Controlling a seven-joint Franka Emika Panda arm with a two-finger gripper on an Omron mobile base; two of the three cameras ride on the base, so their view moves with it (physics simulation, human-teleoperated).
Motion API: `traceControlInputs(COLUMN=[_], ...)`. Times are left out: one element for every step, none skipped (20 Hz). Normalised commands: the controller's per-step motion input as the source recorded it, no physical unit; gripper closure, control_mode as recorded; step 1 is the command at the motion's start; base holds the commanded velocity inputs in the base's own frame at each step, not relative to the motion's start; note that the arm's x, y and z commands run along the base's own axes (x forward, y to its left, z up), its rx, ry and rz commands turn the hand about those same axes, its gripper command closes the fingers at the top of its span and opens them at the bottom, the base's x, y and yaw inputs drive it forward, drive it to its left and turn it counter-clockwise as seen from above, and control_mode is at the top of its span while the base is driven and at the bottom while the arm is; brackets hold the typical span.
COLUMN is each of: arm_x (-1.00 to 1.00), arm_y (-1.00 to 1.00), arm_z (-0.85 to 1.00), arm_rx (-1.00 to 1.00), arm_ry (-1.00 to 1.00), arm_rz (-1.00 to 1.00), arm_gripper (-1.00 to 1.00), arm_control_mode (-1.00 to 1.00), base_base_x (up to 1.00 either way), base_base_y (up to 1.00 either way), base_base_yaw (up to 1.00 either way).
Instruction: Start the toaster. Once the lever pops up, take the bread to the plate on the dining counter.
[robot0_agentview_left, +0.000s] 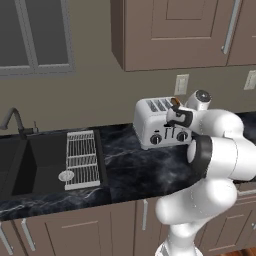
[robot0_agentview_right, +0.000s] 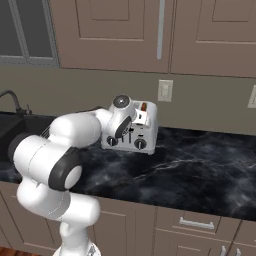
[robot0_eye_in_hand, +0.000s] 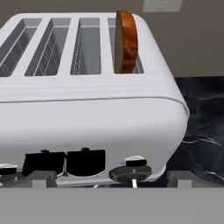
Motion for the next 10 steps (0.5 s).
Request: traceControlInputs(arm_x=[0.09, 0.11, 0.11, 0.09, 0.09, 0.09, 0.11, 0.08, 0.0, 0.01], arm_y=[-0.07, -0.05, -0.07, -0.09, -0.09, -0.09, -0.06, -0.03, -0.05, -0.01], arm_z=[-0.02, -0.02, -0.02, -0.04, -0.05, -0.06, -0.08, -0.13, -0.14, -0.15], arm_rx=[0.0, 0.0, 0.0, 0.0, 0.0, 0.0, 0.0, 0.0, 0.0, 0.0], arm_ry=[0.0, 0.0, 0.0, 0.0, 0.0, 0.0, 0.0, 0.0, 0.0, 0.0], arm_rz=[0.0, 0.0, 0.0, 0.0, 0.0, 0.0, 0.0, 0.0, 0.01, 0.0], arm_gripper=[-1.0, -1.0, -1.0, -1.0, -1.0, -1.0, -1.0, -1.0, -1.0, -1.0], arm_control_mode=[-1.0, -1.0, -1.0, -1.0, -1.0, -1.0, -1.0, -1.0, -1.0, -1.0], base_base_x=[0.0, 0.0, 0.0, 0.0, 0.0, 0.0, 0.0, 0.0, 0.0, 0.0], base_base_y=[0.0, 0.0, 0.0, 0.0, 0.0, 0.0, 0.0, 0.0, 0.0, 0.0], base_base_yaw=[0.0, 0.0, 0.0, 0.0, 0.0, 0.0, 0.0, 0.0, 0.0, 0.0])
